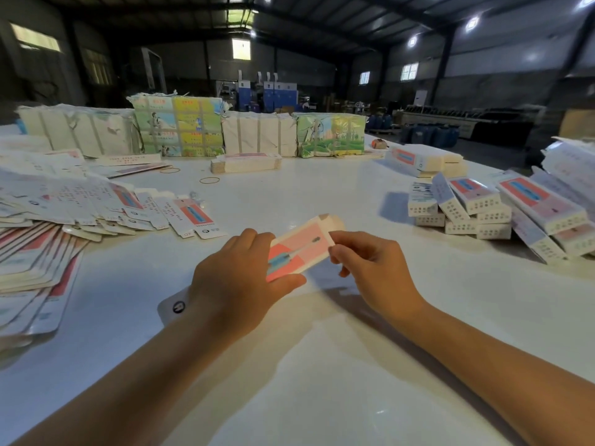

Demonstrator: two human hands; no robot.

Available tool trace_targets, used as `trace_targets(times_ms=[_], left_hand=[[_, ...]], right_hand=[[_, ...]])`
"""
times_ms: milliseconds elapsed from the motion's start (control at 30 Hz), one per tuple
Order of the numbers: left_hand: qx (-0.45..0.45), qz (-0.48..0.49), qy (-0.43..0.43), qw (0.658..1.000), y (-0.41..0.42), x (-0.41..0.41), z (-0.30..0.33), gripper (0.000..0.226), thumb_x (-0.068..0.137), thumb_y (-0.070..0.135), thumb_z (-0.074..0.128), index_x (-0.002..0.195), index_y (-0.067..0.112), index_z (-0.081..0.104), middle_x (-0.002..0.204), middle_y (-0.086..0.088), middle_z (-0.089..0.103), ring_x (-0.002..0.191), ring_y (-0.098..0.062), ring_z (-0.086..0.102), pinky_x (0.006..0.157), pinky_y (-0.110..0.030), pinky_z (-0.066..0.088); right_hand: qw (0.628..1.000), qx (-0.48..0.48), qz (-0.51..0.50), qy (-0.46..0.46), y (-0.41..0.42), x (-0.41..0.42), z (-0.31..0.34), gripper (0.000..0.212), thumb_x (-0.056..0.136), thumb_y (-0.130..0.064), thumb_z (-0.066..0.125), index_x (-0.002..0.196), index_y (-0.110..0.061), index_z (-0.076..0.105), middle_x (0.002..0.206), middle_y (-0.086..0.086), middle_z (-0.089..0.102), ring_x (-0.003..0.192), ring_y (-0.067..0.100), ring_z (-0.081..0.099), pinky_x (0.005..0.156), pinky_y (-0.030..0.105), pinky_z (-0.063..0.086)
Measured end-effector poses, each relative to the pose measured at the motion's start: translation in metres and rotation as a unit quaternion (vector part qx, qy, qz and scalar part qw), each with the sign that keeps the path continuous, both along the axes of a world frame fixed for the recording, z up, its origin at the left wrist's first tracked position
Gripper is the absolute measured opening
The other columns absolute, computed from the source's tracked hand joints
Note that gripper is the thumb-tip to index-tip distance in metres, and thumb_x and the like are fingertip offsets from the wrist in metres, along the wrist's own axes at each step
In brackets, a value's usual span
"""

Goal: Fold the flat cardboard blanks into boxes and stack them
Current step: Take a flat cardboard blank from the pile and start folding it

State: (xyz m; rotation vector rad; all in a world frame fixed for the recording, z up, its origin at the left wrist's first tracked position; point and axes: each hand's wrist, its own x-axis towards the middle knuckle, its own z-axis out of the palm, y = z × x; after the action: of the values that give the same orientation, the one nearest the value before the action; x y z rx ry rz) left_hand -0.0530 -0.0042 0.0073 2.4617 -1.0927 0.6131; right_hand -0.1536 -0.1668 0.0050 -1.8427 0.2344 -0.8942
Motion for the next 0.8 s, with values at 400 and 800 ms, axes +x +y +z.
trace_targets(times_ms=[400,800], left_hand=[[0.022,-0.039,-0.018,0.999,-0.0014,0.0001,-0.0032,0.076,0.067,0.076,0.029,0.123,0.028,0.047,0.105,0.011,0.054,0.083,-0.005,0.044,0.05,-0.01,0.022],[0.029,-0.074,-0.047,0.996,-0.0006,-0.0047,-0.0026,0.069,0.075,0.073,0.037,0.115,0.021,0.057,0.096,0.006,0.059,0.079,-0.011,0.056,0.049,-0.017,0.033]], right_hand=[[0.999,-0.014,0.008,0.036,-0.0025,0.003,-0.0043,0.022,0.09,-0.001,0.055,0.096,-0.02,0.064,0.068,-0.012,0.064,0.057,0.001,0.056,0.054,0.017,0.045],[0.982,-0.151,-0.007,0.11,-0.008,-0.0027,0.0016,0.006,0.088,-0.014,0.06,0.083,-0.015,0.057,0.083,0.004,0.063,0.074,0.022,0.057,0.066,0.031,0.044]])
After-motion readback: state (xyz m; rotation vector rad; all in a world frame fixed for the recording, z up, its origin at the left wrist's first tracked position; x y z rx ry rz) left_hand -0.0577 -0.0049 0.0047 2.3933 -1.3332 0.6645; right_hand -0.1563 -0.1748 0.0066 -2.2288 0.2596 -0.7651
